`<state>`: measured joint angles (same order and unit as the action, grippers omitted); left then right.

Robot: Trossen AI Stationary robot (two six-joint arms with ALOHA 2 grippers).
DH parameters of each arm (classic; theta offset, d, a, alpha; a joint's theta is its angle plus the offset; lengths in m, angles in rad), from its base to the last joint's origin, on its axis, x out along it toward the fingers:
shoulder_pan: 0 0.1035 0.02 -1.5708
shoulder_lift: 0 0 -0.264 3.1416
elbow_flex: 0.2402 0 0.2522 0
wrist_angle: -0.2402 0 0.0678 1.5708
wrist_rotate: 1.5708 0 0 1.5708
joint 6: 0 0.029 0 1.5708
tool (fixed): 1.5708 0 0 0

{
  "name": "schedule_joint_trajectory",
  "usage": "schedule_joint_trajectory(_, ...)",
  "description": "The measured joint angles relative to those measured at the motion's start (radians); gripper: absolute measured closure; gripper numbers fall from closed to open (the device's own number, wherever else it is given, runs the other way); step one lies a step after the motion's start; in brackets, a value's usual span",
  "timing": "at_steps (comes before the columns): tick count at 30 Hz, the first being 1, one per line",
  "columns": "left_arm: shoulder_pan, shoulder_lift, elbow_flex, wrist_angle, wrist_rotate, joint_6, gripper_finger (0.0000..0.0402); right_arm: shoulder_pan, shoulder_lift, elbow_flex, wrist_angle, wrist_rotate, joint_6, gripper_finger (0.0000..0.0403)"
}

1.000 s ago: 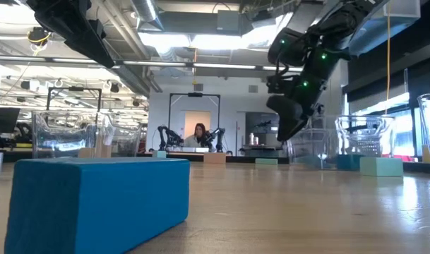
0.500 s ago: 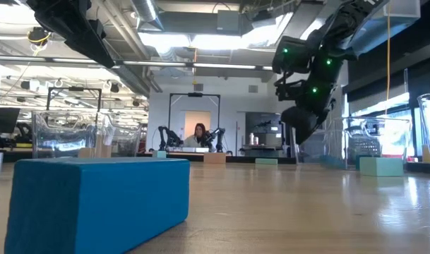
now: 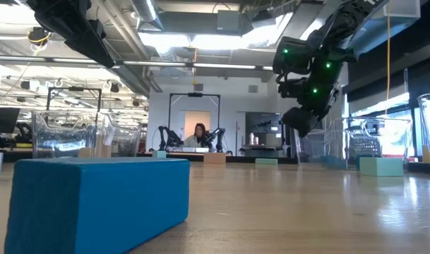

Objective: Sort & place blocks by color
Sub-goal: Adjust the top right transparent bin, then put the blue block into the top right transparent bin

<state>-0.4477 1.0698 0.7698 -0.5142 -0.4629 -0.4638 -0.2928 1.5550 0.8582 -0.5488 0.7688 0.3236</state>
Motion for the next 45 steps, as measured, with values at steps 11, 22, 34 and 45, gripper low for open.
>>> schedule_joint_trajectory(11, 0.0, 0.0, 0.0, 0.0, 0.0, 0.0, 0.0253, 0.034, -0.001, 0.001, 0.2, -0.232, -0.144, 0.0242)
schedule_joint_trajectory(22, 0.0, 0.0, 0.0, 0.004, -0.017, -0.004, 0.0253, -0.079, 0.055, 0.002, 0.209, -0.266, -0.118, 0.0242)
schedule_joint_trajectory(34, 0.0, 0.0, 0.0, 0.003, -0.017, -0.006, 0.0253, -0.156, 0.061, 0.002, 0.207, -0.141, -0.113, 0.0242)
schedule_joint_trajectory(45, 0.0, 0.0, 0.0, 0.003, -0.018, -0.006, 0.0253, -0.133, 0.033, 0.014, 0.198, -0.182, -0.105, 0.0242)
